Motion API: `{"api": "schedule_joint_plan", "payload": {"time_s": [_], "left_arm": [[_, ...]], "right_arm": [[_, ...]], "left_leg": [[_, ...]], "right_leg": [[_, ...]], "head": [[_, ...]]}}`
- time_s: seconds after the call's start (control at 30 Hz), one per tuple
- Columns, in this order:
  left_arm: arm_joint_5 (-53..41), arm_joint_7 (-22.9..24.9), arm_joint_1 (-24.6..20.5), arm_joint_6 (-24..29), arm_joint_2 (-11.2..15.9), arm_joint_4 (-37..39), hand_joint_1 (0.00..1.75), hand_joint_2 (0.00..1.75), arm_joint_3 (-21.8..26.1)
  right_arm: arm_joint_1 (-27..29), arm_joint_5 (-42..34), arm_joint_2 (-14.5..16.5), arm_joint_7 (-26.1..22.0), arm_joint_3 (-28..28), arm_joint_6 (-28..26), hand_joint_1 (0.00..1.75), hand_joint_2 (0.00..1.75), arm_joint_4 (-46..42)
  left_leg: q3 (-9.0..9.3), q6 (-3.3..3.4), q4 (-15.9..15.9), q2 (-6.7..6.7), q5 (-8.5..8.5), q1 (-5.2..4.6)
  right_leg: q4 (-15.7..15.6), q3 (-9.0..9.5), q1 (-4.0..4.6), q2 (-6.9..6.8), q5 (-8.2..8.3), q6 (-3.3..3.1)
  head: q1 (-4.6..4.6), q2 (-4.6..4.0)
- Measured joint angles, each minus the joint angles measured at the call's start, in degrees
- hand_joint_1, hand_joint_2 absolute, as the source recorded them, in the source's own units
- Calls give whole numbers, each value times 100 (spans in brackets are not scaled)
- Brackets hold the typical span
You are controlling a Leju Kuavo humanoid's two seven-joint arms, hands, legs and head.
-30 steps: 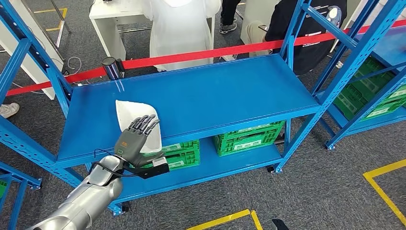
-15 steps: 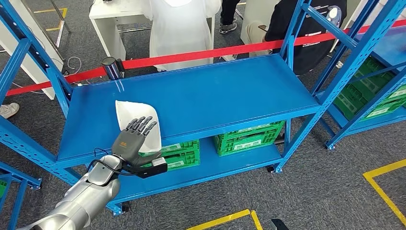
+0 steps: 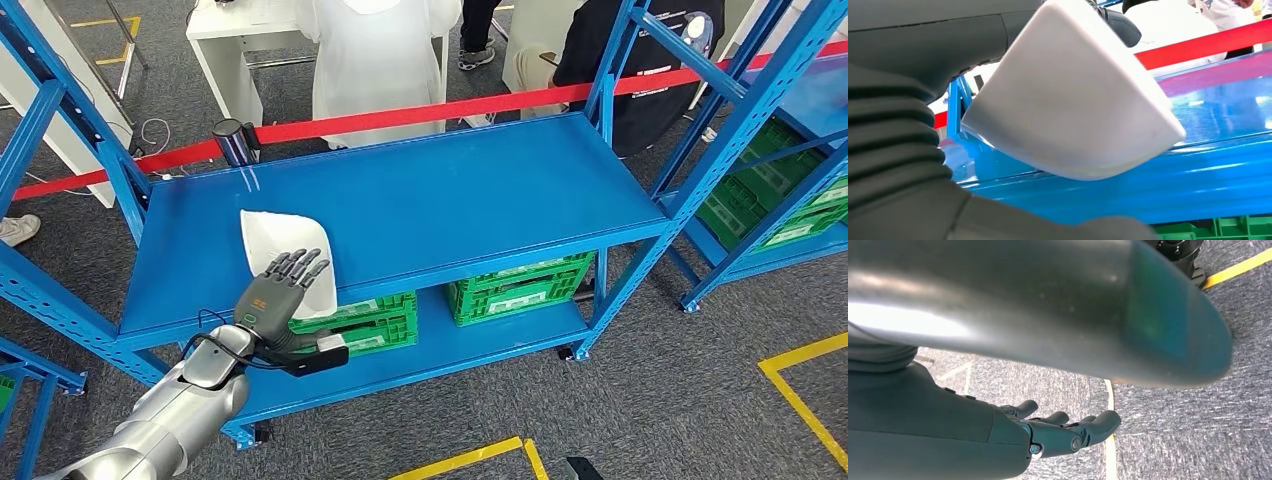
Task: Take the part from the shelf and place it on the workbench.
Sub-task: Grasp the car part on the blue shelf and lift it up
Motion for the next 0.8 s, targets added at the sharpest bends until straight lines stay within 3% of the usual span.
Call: {"api": "schedule_joint_plan", "payload": {"time_s": [0.37, 0.4, 0.5, 0.53, 0.8], "left_arm": [[-25, -140, 5, 109, 35, 9, 0, 175, -2], [-36, -137, 5, 114, 35, 9, 14, 175, -2], [-99, -100, 6, 118, 35, 13, 145, 175, -3], [-122, -78, 6, 118, 35, 15, 175, 175, -4], [-197, -94, 28, 162, 37, 32, 175, 175, -7]], "right_arm": [[0, 20, 0, -1, 0, 5, 0, 0, 0], [0, 15, 0, 2, 0, 3, 0, 0, 0], [0, 8, 0, 20, 0, -4, 0, 0, 1], [0, 7, 0, 22, 0, -5, 0, 0, 1], [-1, 34, 0, 19, 0, -1, 0, 0, 0]], "left_leg": [[0, 0, 0, 0, 0, 0], [0, 0, 0, 0, 0, 0], [0, 0, 0, 0, 0, 0], [0, 0, 0, 0, 0, 0], [0, 0, 0, 0, 0, 0]], "right_leg": [[0, 0, 0, 0, 0, 0], [0, 0, 0, 0, 0, 0], [0, 0, 0, 0, 0, 0], [0, 0, 0, 0, 0, 0], [0, 0, 0, 0, 0, 0]], "head": [[-1, 0], [-1, 0], [1, 0], [0, 0], [-1, 0]]}}
